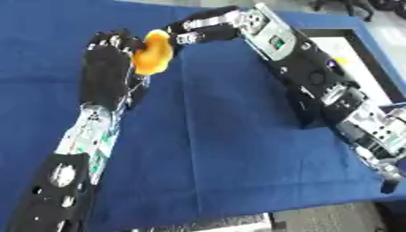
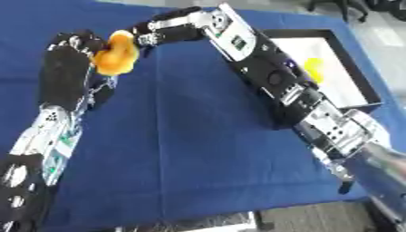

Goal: Pick up the objects with one hand, pass them to the other hand, and then place them into the box on the other side of the table.

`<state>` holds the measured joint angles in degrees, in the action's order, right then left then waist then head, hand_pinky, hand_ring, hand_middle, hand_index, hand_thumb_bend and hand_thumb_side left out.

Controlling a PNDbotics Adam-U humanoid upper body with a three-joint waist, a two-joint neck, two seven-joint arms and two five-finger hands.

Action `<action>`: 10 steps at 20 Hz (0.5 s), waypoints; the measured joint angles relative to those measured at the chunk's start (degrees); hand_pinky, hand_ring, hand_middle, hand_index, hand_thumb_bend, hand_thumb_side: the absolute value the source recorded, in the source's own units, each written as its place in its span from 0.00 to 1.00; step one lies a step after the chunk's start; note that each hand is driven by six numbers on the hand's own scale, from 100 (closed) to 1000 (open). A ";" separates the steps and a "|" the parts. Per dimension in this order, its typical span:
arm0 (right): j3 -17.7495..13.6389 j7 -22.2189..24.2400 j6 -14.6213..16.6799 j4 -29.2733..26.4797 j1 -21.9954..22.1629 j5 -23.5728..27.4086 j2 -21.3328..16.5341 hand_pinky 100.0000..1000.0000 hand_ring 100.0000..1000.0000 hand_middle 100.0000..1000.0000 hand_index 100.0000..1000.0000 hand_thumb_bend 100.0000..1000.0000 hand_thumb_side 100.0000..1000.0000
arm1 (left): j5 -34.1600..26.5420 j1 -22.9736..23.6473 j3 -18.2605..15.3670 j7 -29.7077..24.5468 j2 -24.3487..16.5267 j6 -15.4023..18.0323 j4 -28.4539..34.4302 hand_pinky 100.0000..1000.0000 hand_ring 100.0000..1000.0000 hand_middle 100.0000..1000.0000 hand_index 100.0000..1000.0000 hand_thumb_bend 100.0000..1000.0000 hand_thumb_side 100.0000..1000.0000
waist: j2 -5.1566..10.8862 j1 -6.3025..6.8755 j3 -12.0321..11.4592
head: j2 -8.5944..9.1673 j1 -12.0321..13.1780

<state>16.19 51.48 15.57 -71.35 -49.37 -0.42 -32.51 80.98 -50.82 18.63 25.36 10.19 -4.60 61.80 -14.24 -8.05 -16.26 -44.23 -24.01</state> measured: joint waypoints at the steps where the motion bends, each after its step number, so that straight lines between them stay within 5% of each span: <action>1: 0.00 0.03 -0.03 -0.17 0.01 0.20 -0.02 0.83 1.00 1.00 1.00 0.00 1.00 | 0.00 -0.05 -0.09 0.01 0.00 -0.13 -0.02 0.61 0.48 0.39 0.46 0.02 0.00 | 0.00 0.00 0.01 | 0.00 0.02; 10: -0.10 -0.61 1.20 -0.64 0.29 -1.30 -0.33 0.84 1.00 1.00 1.00 0.00 1.00 | 0.26 -0.15 -0.08 0.39 0.00 -0.52 -0.21 0.61 0.48 0.39 0.46 0.03 0.00 | -0.05 0.00 0.03 | 0.00 0.10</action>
<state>16.09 50.87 16.77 -71.99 -49.09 -1.73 -32.84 81.24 -50.96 18.55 25.75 10.19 -5.12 61.60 -14.29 -8.05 -16.23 -44.23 -23.91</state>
